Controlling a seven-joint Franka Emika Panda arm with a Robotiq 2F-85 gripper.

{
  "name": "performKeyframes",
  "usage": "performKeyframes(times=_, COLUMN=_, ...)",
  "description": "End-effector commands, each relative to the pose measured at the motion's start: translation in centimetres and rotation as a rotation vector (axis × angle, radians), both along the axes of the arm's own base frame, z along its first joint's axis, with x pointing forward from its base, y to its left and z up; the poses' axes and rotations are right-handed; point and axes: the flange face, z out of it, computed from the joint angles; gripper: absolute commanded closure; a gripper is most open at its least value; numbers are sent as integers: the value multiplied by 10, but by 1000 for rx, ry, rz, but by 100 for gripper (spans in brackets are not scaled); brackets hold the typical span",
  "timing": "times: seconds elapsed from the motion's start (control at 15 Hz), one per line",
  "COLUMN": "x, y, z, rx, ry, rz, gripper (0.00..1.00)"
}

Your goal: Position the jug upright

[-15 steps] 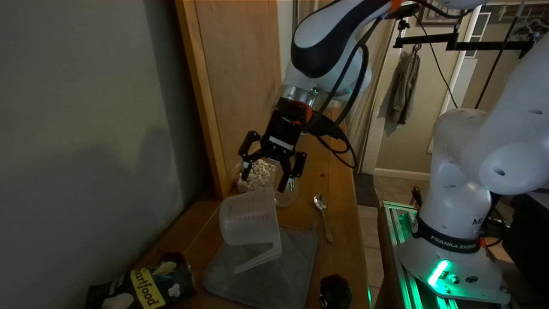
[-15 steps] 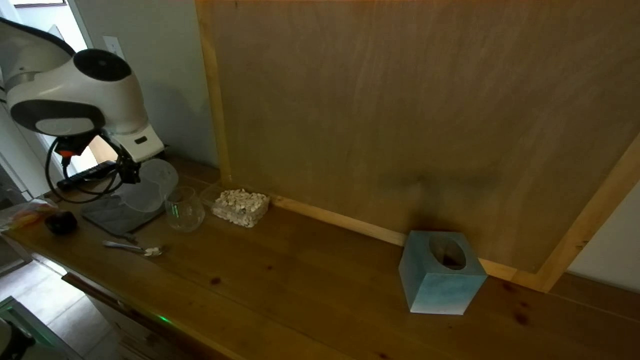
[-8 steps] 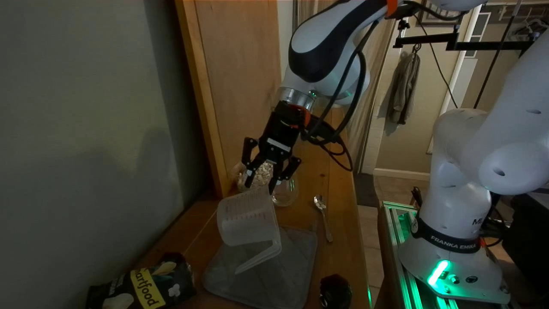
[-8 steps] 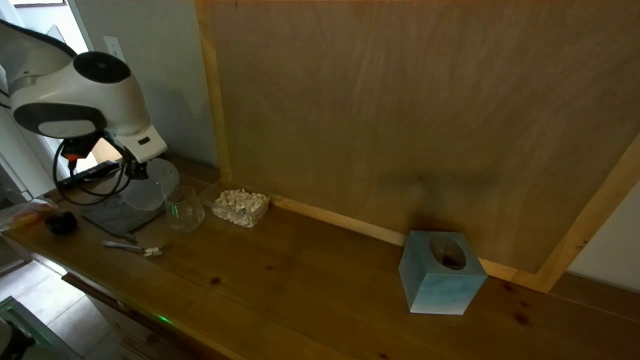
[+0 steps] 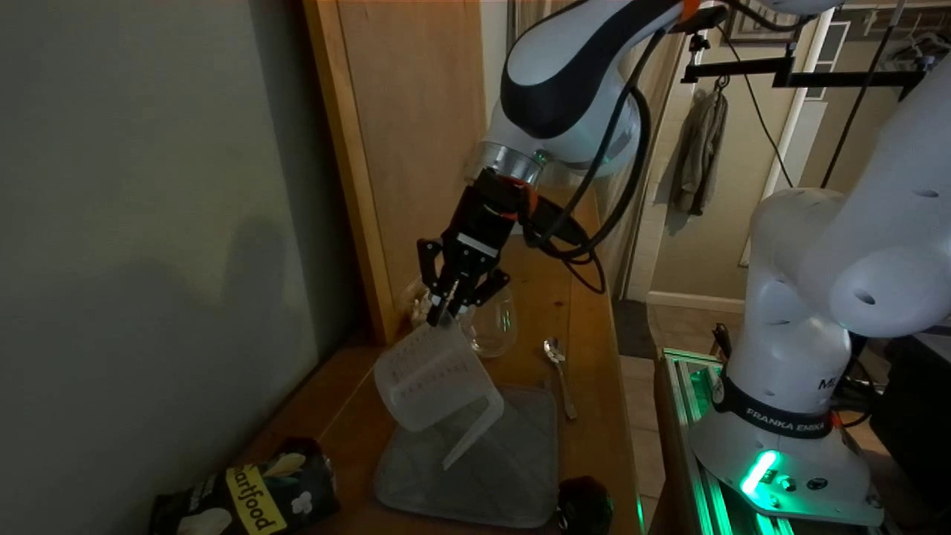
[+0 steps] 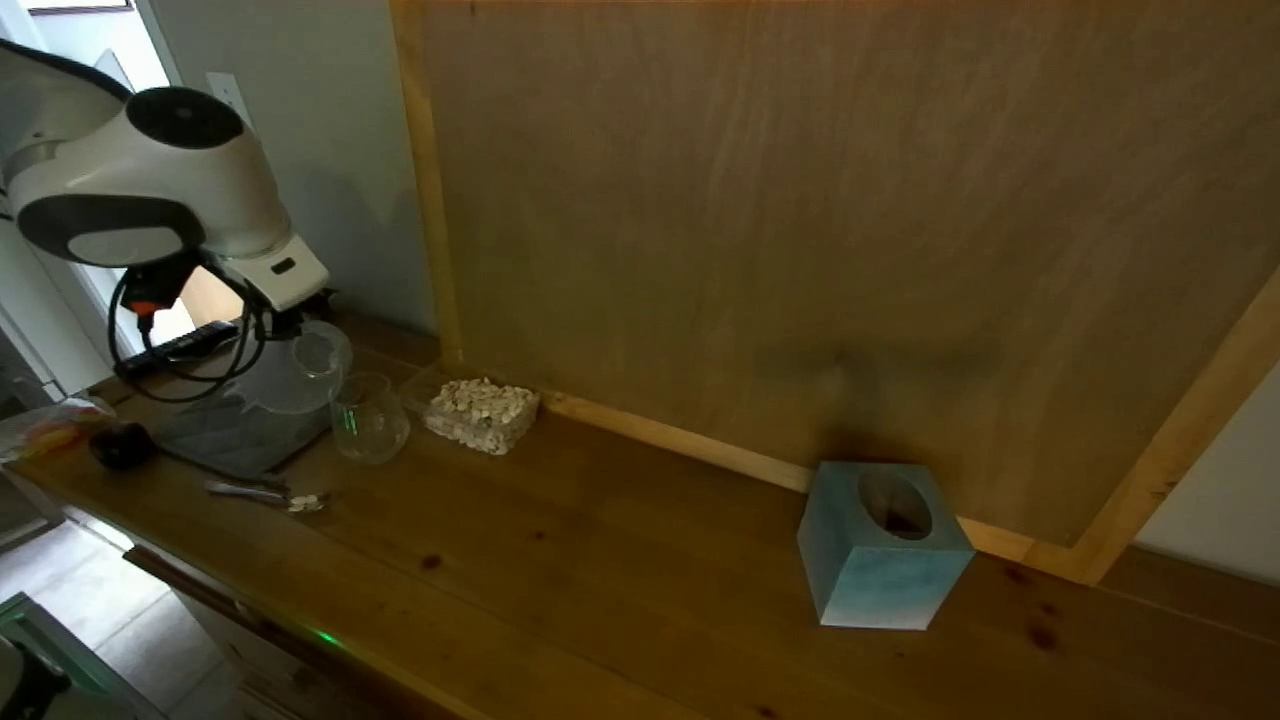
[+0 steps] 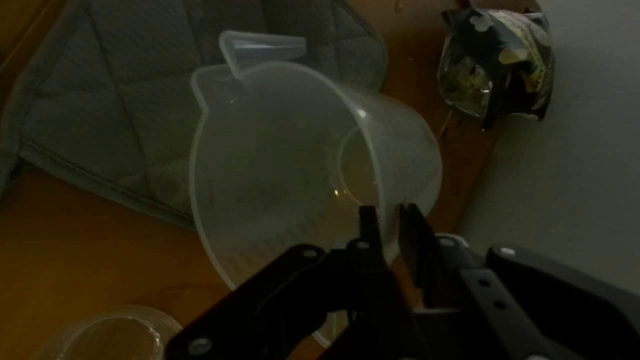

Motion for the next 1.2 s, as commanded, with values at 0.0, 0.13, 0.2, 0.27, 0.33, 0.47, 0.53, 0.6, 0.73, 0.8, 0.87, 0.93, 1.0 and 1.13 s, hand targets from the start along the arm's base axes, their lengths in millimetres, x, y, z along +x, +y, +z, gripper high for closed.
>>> performKeyframes(times=0.0, x=0, y=15, z=15, rx=-80, ry=-55, rz=70, gripper=100)
performKeyframes(times=0.13, x=0, y=25, z=22, rx=-130, ry=-68, rz=118, gripper=100)
performKeyframes(times=0.2, x=1, y=30, z=25, rx=-162, ry=-76, rz=144, gripper=99)
performKeyframes(times=0.27, x=1, y=33, z=27, rx=-185, ry=-74, rz=169, gripper=99)
performKeyframes(times=0.33, x=2, y=37, z=29, rx=-211, ry=-76, rz=192, gripper=99)
performKeyframes(times=0.47, x=4, y=44, z=38, rx=-272, ry=-104, rz=234, gripper=99)
performKeyframes(times=0.53, x=5, y=48, z=44, rx=-296, ry=-123, rz=261, gripper=99)
performKeyframes(times=0.6, x=6, y=52, z=48, rx=-317, ry=-124, rz=284, gripper=99)
performKeyframes(times=0.73, x=7, y=59, z=54, rx=-331, ry=-99, rz=321, gripper=99)
performKeyframes(times=0.8, x=7, y=64, z=56, rx=-329, ry=-73, rz=341, gripper=99)
performKeyframes(times=0.87, x=6, y=69, z=58, rx=-317, ry=-48, rz=370, gripper=99)
performKeyframes(times=0.93, x=6, y=73, z=58, rx=-309, ry=-6, rz=389, gripper=99)
performKeyframes(times=1.0, x=4, y=76, z=57, rx=-305, ry=37, rz=408, gripper=99)
performKeyframes(times=1.13, x=2, y=81, z=53, rx=-289, ry=132, rz=443, gripper=99)
